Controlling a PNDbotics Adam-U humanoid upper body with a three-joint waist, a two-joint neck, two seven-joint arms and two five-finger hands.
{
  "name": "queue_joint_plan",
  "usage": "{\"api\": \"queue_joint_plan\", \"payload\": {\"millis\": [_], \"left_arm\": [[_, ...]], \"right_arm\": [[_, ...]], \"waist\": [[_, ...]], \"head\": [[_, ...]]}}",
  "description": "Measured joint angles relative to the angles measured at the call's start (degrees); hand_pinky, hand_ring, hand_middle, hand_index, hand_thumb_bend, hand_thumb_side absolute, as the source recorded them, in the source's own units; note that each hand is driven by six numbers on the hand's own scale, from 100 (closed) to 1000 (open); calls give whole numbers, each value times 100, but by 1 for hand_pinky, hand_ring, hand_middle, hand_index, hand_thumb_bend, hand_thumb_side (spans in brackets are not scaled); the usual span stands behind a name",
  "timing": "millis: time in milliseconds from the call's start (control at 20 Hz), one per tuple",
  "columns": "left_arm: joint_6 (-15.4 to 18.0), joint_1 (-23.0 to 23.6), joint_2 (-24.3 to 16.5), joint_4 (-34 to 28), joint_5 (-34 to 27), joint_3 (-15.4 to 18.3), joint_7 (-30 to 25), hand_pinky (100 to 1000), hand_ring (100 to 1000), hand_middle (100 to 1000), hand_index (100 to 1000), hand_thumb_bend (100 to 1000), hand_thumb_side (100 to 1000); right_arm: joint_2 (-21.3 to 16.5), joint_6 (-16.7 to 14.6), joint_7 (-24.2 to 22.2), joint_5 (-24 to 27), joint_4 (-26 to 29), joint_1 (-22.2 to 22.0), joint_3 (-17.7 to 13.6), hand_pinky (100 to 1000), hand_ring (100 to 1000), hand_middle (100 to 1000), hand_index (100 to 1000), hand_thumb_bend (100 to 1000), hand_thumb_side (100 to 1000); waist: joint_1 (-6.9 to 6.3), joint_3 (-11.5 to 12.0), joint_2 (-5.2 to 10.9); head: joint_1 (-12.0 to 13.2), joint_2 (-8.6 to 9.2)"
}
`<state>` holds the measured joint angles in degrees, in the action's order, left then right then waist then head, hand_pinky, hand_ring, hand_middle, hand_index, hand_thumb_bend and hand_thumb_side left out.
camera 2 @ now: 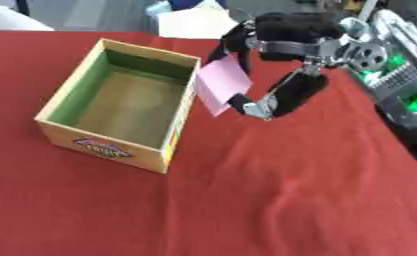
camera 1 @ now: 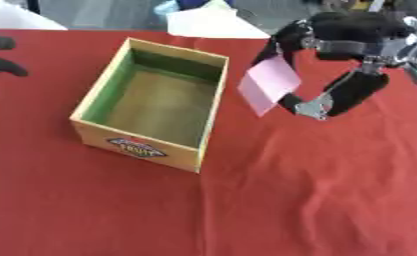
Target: Pick up objects on the table and place them in the box.
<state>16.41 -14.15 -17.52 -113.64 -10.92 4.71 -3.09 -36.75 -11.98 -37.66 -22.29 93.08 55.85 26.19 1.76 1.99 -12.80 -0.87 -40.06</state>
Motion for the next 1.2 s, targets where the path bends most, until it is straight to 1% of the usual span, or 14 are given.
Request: {"api": "queue_joint_plan", "payload": {"millis": [150,250,400,550,700,850,1000,1200], "left_arm": [[-12,-4,8,0,-15,-20,-13,533,710,596,748,100,723],[-22,-7,42,0,-22,-34,-22,532,710,596,748,100,724],[-35,-35,52,0,-42,-40,-38,532,710,596,748,100,724],[-50,-55,56,0,-61,-69,-61,532,710,596,748,100,724],[-64,-92,98,0,-78,-79,-81,531,711,596,748,100,725],[-70,-108,101,0,-107,-105,-110,531,711,596,747,100,726],[-81,-123,126,0,-116,-107,-138,531,711,596,747,100,727],[-100,-154,152,0,-133,-124,-159,531,711,596,747,100,729]], "right_arm": [[499,70,57,-276,-717,460,-16,696,525,404,605,100,371],[871,83,165,-542,-1230,714,-85,696,521,399,605,100,367],[1427,43,390,-982,-1913,954,-251,697,519,397,608,100,370],[1963,-9,581,-1448,-2474,1110,-406,697,523,401,609,100,374],[2429,-11,712,-1918,-2928,1211,-538,698,528,405,613,100,377],[2803,21,887,-2407,-3306,1223,-670,696,529,408,614,100,390],[3065,29,1084,-2795,-3610,1154,-770,694,526,404,615,100,408],[3296,-7,1269,-3018,-3924,1008,-853,693,526,405,616,100,417]], "waist": [[0,48,13],[-1,71,14],[-10,115,14],[-19,173,14],[-21,237,10],[-18,291,-23],[0,330,-43],[5,360,-70]], "head": [[-33,10],[-50,20],[-86,38],[-137,40],[-191,41],[-237,46],[-254,48],[-258,93]]}}
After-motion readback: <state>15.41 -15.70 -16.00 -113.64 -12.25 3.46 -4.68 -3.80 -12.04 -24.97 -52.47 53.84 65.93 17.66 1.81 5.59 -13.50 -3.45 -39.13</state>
